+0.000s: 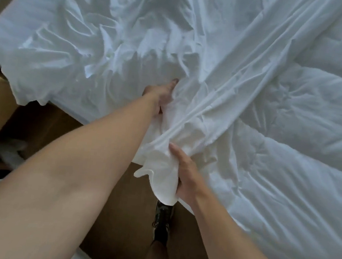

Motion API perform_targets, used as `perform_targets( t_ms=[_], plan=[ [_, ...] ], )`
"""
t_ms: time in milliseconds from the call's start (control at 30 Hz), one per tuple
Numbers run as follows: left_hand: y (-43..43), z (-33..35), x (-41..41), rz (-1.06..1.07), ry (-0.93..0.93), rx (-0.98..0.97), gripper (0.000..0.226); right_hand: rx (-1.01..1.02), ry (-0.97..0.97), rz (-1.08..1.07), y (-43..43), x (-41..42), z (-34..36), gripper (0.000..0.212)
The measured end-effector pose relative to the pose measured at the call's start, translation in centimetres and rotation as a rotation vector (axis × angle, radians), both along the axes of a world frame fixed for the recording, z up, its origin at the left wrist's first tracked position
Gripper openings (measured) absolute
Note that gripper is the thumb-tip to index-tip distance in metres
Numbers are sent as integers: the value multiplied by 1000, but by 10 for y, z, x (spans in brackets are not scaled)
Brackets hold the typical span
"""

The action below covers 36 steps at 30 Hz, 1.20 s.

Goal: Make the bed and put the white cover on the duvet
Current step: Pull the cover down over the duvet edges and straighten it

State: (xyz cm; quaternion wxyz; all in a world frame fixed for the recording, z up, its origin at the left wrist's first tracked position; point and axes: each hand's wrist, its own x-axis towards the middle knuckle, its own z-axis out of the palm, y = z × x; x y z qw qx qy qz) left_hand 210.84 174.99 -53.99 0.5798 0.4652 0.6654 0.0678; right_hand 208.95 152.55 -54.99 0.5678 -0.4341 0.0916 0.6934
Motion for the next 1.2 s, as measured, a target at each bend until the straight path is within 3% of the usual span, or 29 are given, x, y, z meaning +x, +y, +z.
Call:
perform_targets(
  t_ms=[100, 300, 467, 567, 633, 733, 833, 933, 1000, 1100, 1167, 1200],
  plan=[
    [1, -20, 4, -28, -31, -4, 57, -15, 68, -124, -1, -14, 0, 45],
    [25, -64, 0, -49, -69, 69, 23, 54, 10, -422, 16, -21, -3, 37],
    [12, -31, -12, -129, -88, 90, 15, 232, 57, -505, 35, -11, -3, 42],
    [12, -32, -11, -170, -41, 173, 25, 250, -14, -308, 46, -8, -2, 47],
    [10, -34, -6, -186, -14, 248, 29, 152, -116, -150, 40, -9, -3, 39],
    [14, -36, 0, -164, -3, 314, 31, 31, -174, -2, 25, -15, -8, 43],
    [21, -46, -1, -154, -7, 299, 29, -26, -149, -109, 14, -18, -13, 46],
    [29, -63, -2, -174, 16, 281, 30, 16, -99, -300, 6, -14, -14, 32],
    [14, -45, -6, -215, 59, 314, 38, -85, -113, -422, 8, -13, -12, 33],
    [-16, -29, -13, -299, 67, 342, 56, -246, -261, -600, 21, -17, -10, 43],
    [-35, -21, -21, -362, 61, 273, 69, -260, -361, -800, 31, -26, -6, 43],
    [-42, -20, -25, -399, 65, 221, 71, -276, -437, -850, 36, -31, -3, 55]
  ],
)
